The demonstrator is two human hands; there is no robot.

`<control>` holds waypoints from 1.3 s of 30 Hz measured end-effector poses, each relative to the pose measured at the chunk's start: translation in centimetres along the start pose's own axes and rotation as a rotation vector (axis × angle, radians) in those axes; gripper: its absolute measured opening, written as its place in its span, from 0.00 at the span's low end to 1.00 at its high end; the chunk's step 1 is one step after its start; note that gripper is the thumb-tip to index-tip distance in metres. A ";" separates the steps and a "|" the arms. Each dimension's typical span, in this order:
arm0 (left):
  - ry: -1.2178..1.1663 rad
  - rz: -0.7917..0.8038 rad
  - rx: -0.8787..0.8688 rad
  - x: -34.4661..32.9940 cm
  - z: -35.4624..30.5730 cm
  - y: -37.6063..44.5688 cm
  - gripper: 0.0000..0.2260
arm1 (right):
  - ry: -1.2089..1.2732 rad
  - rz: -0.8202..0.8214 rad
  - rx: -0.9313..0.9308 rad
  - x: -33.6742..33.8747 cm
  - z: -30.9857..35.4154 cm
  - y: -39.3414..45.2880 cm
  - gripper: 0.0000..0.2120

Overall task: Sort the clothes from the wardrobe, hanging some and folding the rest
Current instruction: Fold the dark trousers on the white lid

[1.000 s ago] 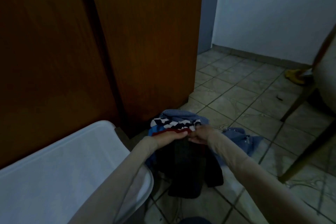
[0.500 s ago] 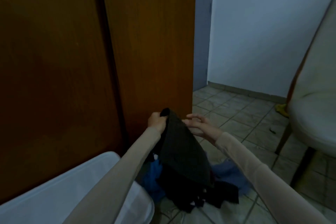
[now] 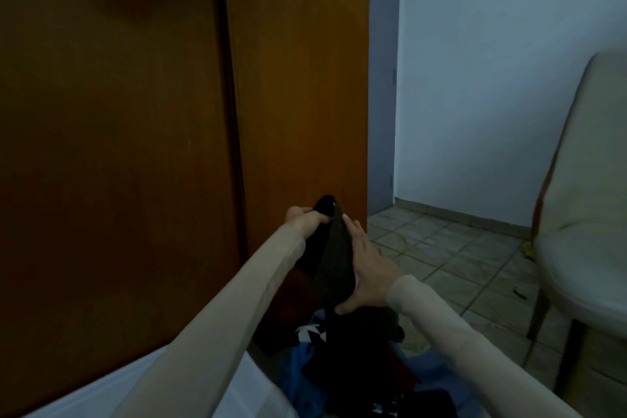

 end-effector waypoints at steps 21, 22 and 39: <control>0.130 -0.038 -0.506 9.5 0.5 -2.8 0.26 | 0.401 -0.655 0.160 6.7 7.7 1.7 0.19; 0.199 -0.088 -0.533 10.1 0.5 -2.8 0.24 | 0.397 -0.697 0.120 7.4 7.3 1.8 0.17; 0.701 -0.334 -0.638 11.1 -1.8 -4.0 0.10 | 0.078 -0.846 -0.205 10.3 6.6 1.8 0.15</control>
Point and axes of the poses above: each hand's wrist, its own y-axis towards the middle knuckle, its own x-axis out of the back of the hand, z = x × y, the point moved 2 cm from there along y, towards the middle knuckle, and after that the axes turned 14 degrees about y, right-handed, at the moved point
